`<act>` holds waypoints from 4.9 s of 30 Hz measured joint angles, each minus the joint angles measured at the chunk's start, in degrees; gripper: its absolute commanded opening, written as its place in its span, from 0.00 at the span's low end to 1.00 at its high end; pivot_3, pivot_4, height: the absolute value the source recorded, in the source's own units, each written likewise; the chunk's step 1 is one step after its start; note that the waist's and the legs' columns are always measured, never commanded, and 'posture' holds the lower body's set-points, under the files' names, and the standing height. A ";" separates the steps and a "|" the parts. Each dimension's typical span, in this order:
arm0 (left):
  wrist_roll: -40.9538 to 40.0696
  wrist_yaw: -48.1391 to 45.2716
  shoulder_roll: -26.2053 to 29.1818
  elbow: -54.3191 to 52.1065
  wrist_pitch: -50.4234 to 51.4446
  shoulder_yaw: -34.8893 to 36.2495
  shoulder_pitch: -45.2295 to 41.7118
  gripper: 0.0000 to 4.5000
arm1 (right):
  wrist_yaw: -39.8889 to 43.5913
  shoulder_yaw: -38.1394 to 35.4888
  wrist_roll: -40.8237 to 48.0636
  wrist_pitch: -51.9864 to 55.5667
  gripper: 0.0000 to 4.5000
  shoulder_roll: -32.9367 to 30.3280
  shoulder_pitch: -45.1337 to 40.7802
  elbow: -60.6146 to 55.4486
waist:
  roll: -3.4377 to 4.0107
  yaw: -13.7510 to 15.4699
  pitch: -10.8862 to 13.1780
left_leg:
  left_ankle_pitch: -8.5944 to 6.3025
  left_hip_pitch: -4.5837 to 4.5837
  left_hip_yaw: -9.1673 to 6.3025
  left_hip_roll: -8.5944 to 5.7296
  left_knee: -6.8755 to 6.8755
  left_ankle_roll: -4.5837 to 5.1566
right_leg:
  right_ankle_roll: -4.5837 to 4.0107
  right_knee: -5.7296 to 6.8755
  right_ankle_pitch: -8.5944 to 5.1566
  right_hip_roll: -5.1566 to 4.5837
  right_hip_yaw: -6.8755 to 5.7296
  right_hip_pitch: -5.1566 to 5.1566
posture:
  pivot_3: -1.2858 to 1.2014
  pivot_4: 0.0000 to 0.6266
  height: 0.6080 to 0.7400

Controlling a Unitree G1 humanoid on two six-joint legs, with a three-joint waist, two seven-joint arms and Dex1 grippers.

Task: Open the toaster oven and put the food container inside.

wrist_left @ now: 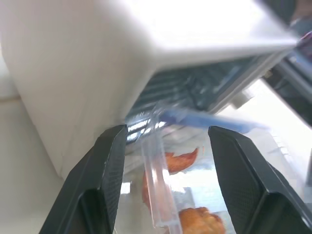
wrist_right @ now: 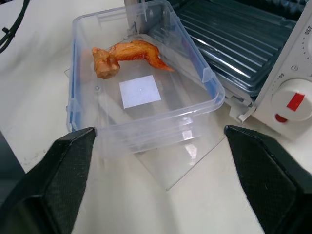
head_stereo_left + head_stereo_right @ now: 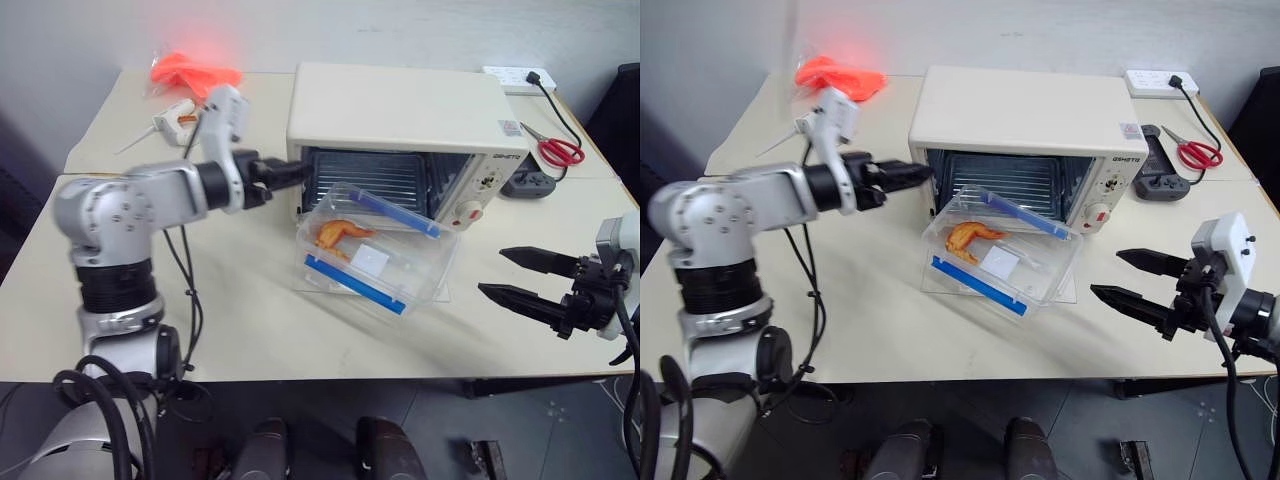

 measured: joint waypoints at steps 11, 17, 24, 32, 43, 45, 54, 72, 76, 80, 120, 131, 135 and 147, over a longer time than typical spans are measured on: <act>-5.81 -43.16 20.84 -3.17 -10.18 -9.87 12.59 0.00 | -7.68 0.74 18.30 4.79 0.01 1.29 4.14 -15.03 | 0.02 0.16 -0.01 | -0.01 0.02 -0.05 0.06 -0.01 0.07 | -0.05 -0.27 -0.03 -0.09 0.00 0.10 | 0.52 0.24 1.00; 8.07 -55.05 23.70 -3.46 -27.02 -24.66 14.97 0.00 | -12.65 11.51 16.27 4.26 0.01 3.19 3.97 -17.25 | 0.02 0.14 -0.01 | -0.02 0.01 0.02 0.12 -0.02 0.17 | -0.08 -0.33 -0.04 -0.09 0.08 0.07 | 0.52 0.24 1.00; 19.16 -55.17 15.35 7.11 -37.99 -31.38 10.56 0.00 | -14.55 25.44 2.25 -0.30 0.01 6.10 -2.05 -12.50 | 0.01 0.13 -0.01 | -0.02 -0.16 0.02 -0.07 0.04 0.38 | -0.01 -0.08 0.00 -0.08 0.09 -0.07 | 0.52 0.24 1.00; 20.43 -52.78 9.78 9.59 -38.34 -30.61 9.04 0.00 | -10.49 28.17 -9.10 -5.91 0.01 5.79 -9.64 0.38 | 0.01 0.01 -0.01 | -0.04 -0.16 0.04 -0.06 0.04 0.42 | 0.01 -0.03 0.00 -0.07 0.03 -0.10 | 0.52 0.24 1.00; 20.31 -47.61 6.79 6.83 -34.46 -28.46 10.48 0.00 | -5.42 31.50 -16.61 -10.47 0.01 7.73 -17.74 10.11 | 0.02 -0.05 -0.01 | -0.03 -0.14 0.02 -0.03 0.08 0.39 | 0.02 0.02 0.01 -0.07 0.03 -0.08 | 0.52 0.24 1.00; 20.38 -47.12 6.75 6.48 -34.37 -28.50 11.28 0.00 | -4.79 31.88 -17.84 -10.87 0.01 8.13 -18.69 11.18 | 0.02 -0.09 -0.01 | -0.02 -0.14 0.03 -0.03 0.08 0.39 | 0.02 0.02 0.01 -0.08 0.03 -0.08 | 0.52 0.24 1.00; 27.65 -32.58 -3.19 19.79 -39.31 -26.42 5.60 0.00 | -4.96 37.05 -26.00 -16.48 0.01 14.85 -30.36 22.82 | 0.02 -0.05 -0.01 | 0.07 -0.15 0.04 -0.10 0.15 0.34 | 0.06 0.11 0.04 -0.08 0.01 -0.11 | 0.52 0.24 1.00; 31.62 -20.90 -10.73 32.21 -49.76 -19.31 -0.82 0.00 | -10.05 38.31 -39.44 -30.27 0.01 23.44 -41.68 40.37 | 0.02 -1.37 -0.01 | 0.21 -0.39 0.06 -0.07 0.12 0.08 | 0.05 0.20 0.04 -0.13 -0.65 -0.17 | 0.52 0.24 1.00; 26.45 -26.94 -6.06 18.07 -42.20 -19.16 5.49 0.00 | -7.71 36.52 -35.94 -26.44 0.01 21.60 -36.79 32.47 | 0.03 -1.49 -0.01 | 0.19 -0.43 -0.06 0.01 0.04 0.06 | 0.03 0.19 0.03 -0.17 -0.86 -0.23 | 0.52 0.24 1.00; 18.82 -32.29 1.99 4.21 -32.94 -16.28 11.36 0.04 | -5.80 30.62 -29.75 -18.45 0.00 16.30 -31.10 22.67 | 0.06 -1.41 0.01 | 0.20 -0.49 -0.30 0.08 0.11 0.06 | 0.02 0.18 0.02 -0.23 -0.88 -0.24 | 0.52 0.24 1.00; 2.99 -52.83 32.47 -4.12 -25.16 -4.43 12.81 1.00 | -14.00 29.64 -28.89 -15.46 0.00 22.92 -5.02 8.28 | 0.10 -1.36 0.02 | 0.16 -0.08 -0.37 0.04 -0.02 0.13 | -0.10 0.21 -0.04 -0.14 -0.69 0.04 | 0.52 0.24 1.00; 3.15 -52.29 30.82 -4.24 -27.48 -5.17 12.18 1.00 | -14.70 26.19 -26.17 -13.86 0.00 21.47 -21.09 9.67 | 0.11 -1.42 0.03 | 0.16 -0.11 -0.35 0.06 -0.04 0.13 | -0.10 0.25 -0.04 -0.12 -0.68 -0.02 | 0.52 0.24 1.00; 3.38 -52.24 30.77 -3.95 -28.32 -5.23 12.39 1.00 | -14.12 24.72 -24.06 -11.91 0.00 20.02 -22.08 9.67 | 0.11 -1.19 0.03 | 0.13 -0.16 -0.39 0.05 -0.04 0.17 | -0.10 0.24 -0.04 -0.18 -0.70 -0.02 | 0.52 0.24 1.00; 4.39 -50.67 30.26 -1.73 -30.03 -4.74 14.24 1.00 | 7.46 6.92 -8.93 -1.62 0.00 -6.18 -17.57 12.12 | 0.38 -1.23 0.20 | 0.06 -0.12 -0.23 0.04 0.03 0.30 | -0.09 0.16 -0.03 -0.15 -0.69 0.06 | 0.52 0.24 1.00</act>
